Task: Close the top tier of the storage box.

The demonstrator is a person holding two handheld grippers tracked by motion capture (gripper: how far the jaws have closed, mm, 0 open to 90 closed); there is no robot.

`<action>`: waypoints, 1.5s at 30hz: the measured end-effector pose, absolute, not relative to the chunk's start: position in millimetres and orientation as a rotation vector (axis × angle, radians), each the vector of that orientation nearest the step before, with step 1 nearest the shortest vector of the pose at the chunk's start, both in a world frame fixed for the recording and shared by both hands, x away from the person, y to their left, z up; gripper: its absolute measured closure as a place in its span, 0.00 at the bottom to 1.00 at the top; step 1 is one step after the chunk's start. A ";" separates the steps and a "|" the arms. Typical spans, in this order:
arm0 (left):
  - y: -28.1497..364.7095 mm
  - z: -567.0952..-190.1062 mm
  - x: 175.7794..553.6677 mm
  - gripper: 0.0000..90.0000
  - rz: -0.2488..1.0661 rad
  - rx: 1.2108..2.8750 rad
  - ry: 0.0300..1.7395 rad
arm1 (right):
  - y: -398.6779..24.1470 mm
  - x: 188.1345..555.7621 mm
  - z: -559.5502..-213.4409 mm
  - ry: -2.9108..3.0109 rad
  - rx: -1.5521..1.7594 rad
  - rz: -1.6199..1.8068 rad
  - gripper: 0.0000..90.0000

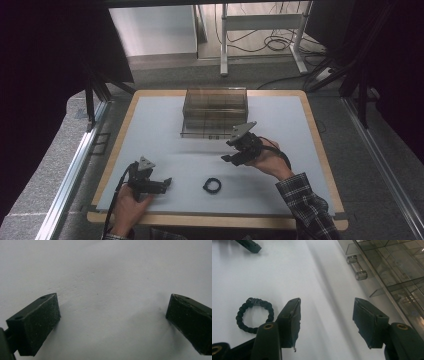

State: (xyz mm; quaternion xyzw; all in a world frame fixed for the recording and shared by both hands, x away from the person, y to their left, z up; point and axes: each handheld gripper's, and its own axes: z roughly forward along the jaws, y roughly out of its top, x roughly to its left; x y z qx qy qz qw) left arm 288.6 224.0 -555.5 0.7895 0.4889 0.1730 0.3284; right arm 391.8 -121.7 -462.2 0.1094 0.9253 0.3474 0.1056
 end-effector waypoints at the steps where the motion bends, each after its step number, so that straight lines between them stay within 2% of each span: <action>1: 224.0 -555.5 288.6 0.00 0.453 2.066 1.280 | -121.9 391.2 -463.0 2.722 0.320 1.024 0.43; 35: 224.2 -555.5 288.6 0.00 0.452 2.066 1.279 | -112.6 372.7 -486.8 2.762 0.351 1.041 0.39; 45: 224.2 -555.5 288.6 0.00 0.452 2.066 1.279 | -106.7 366.8 -493.4 2.795 0.293 0.995 0.46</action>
